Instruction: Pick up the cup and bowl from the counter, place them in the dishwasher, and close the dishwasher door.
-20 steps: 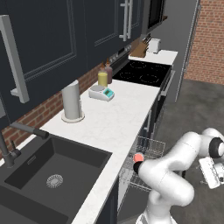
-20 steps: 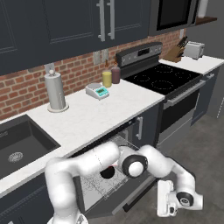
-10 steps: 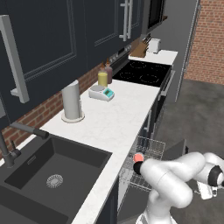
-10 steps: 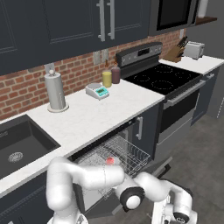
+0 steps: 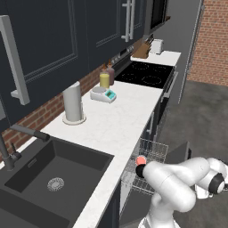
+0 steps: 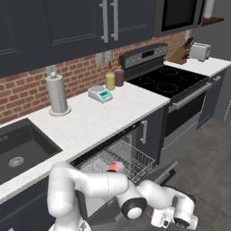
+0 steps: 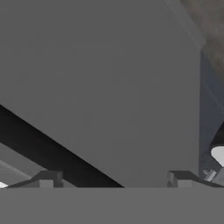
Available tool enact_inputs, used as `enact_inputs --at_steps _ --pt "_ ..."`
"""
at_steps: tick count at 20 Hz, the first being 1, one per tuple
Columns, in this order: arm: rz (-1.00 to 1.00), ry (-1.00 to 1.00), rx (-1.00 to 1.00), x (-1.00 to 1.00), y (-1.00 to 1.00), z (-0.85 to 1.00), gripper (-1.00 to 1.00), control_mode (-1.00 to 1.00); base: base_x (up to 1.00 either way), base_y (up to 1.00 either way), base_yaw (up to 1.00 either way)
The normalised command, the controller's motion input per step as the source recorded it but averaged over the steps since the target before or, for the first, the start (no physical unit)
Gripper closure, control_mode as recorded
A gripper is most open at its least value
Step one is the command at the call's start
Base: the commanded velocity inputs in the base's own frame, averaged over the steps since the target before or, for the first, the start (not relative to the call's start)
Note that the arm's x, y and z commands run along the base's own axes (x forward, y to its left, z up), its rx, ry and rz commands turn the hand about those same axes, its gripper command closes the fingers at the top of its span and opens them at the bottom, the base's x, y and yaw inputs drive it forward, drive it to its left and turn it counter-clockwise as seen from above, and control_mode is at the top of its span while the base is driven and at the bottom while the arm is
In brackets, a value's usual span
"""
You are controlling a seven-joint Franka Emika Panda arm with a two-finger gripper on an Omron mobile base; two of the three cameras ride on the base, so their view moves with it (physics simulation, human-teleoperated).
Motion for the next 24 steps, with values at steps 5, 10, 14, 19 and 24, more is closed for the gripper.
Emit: enact_inputs --at_steps 5,10,14,19,24 --pt "0.0 0.0 0.23 0.58 0.38 -0.21 -1.0 -1.0 0.0 0.0 0.0" --pt "0.0 0.01 0.24 0.61 0.39 -0.1 -1.0 -1.0 0.0 0.0 0.0" --pt "0.0 0.04 0.27 0.62 0.54 0.0 -1.0 -1.0 0.0 0.0 0.0" --pt "0.0 0.01 0.27 0.54 0.75 0.01 -1.0 -1.0 0.0 0.0 0.0" --pt "0.0 0.0 0.27 0.47 0.96 0.14 -1.0 -1.0 0.0 0.0 0.0"
